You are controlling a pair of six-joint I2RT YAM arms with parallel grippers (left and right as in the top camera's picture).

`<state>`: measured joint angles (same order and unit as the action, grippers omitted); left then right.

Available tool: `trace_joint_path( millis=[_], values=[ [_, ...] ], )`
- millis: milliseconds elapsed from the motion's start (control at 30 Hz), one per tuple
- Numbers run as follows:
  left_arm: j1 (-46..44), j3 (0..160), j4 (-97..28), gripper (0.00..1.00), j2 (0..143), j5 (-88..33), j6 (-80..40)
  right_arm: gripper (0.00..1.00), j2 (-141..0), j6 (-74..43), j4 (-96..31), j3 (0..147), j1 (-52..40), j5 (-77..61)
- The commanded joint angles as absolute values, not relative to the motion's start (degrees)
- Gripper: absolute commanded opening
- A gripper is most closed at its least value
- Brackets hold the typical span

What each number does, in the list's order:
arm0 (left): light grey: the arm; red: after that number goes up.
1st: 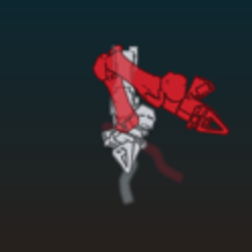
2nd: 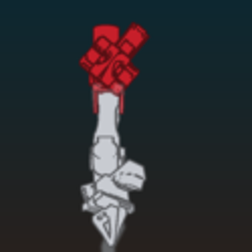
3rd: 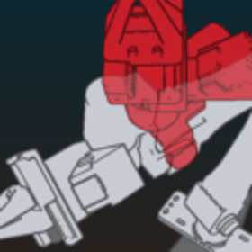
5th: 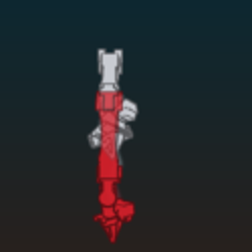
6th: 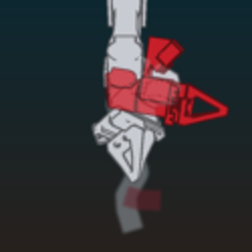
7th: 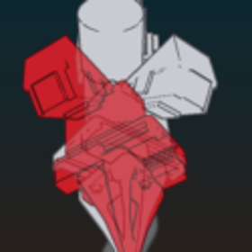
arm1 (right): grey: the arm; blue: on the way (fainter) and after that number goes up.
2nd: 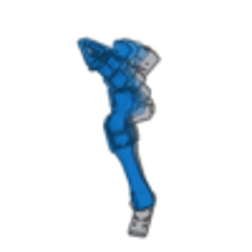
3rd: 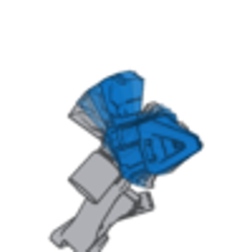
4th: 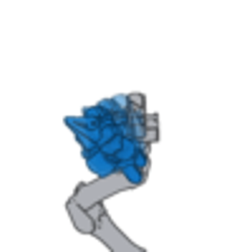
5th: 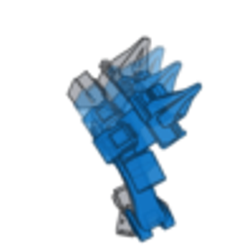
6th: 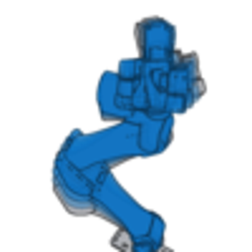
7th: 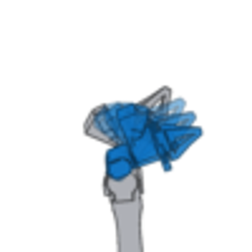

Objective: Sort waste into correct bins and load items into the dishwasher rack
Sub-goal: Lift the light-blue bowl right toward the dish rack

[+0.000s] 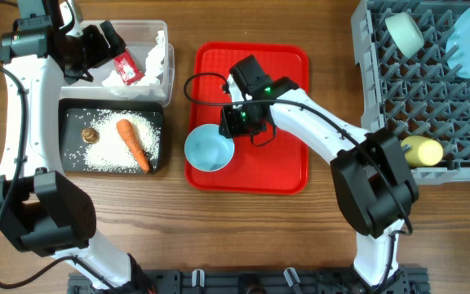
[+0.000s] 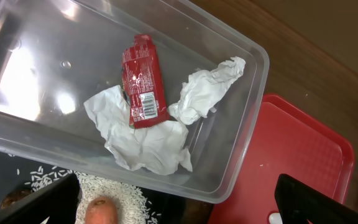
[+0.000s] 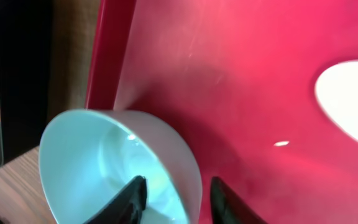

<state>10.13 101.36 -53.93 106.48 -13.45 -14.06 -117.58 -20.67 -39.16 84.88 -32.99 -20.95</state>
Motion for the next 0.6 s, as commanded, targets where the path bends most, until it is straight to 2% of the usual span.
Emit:
trace_joint_path(
  millis=[0, 33, 300, 367, 567],
  values=[
    [10.3, 102.0, -53.8, 1.00, 104.7, -14.5, -14.0, 0.18, -116.8, -22.9, -40.3, 84.7, -33.4, -19.5],
    [10.3, 102.0, -53.8, 1.00, 104.7, -14.5, -14.0, 0.15, -116.8, -23.4, -40.4, 84.7, -33.4, -19.3],
    [10.3, 102.0, -53.8, 1.00, 104.7, -14.5, -14.0, 0.09, -116.9, -24.0, -40.3, 84.7, -33.5, -19.3],
    [10.3, 102.0, -53.8, 1.00, 104.7, -14.5, -14.0, 0.04, -116.9, -23.9, -39.9, 84.7, -33.5, -19.3],
    [10.3, 102.0, -53.8, 1.00, 104.7, -14.5, -14.0, 0.04, -116.9, -23.0, -38.0, 84.7, -33.5, -19.1]
  ],
)
